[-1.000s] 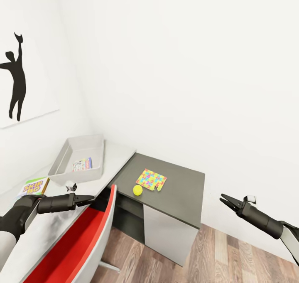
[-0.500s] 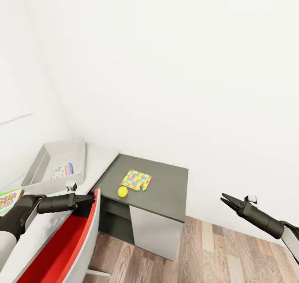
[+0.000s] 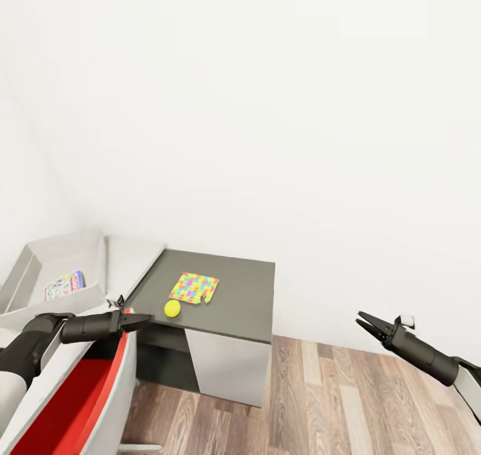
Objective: Put all the toys in the child's room - the three board games (two on the bed and one on the table), the two jigsaw puzzles on the table, and the tennis ball on the table - inside the toy box on the table in the child's room.
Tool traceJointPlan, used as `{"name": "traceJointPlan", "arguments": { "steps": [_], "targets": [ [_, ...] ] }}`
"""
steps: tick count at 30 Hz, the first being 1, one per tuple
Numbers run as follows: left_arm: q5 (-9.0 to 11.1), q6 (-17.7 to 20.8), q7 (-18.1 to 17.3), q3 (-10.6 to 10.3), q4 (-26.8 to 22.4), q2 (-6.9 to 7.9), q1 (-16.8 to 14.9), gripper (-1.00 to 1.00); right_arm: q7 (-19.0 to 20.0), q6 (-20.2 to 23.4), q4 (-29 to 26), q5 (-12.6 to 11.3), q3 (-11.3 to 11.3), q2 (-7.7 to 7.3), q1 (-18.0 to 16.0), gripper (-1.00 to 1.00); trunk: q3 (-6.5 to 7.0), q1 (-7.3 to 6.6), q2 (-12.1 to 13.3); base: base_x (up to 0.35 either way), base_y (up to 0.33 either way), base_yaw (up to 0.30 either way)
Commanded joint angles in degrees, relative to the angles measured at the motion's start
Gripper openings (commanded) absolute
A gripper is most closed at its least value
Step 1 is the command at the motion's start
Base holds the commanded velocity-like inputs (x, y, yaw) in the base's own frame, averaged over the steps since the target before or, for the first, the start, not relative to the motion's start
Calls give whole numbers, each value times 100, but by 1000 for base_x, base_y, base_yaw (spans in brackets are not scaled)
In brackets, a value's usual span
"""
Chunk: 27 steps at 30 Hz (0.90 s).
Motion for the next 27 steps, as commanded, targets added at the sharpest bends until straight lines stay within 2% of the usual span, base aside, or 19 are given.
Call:
{"name": "traceJointPlan", "arguments": {
  "steps": [1, 16, 27],
  "targets": [
    [0, 61, -22, -2, -4, 1, -2, 100, 4, 47, 9, -29, -2, -1, -6, 100, -12, 1, -12, -160, 0, -280],
    [0, 61, -22, 2, -4, -6, -2, 100, 4, 49, 58, -29, -31, -1, -8, 100, -12, 1, -12, -115, 0, -281],
    [-8, 61, -22, 2, -4, -9, -2, 100, 4, 46, 118, -29, -31, -2, -7, 100, -12, 1, -12, -25, 0, -281]
  ]
}}
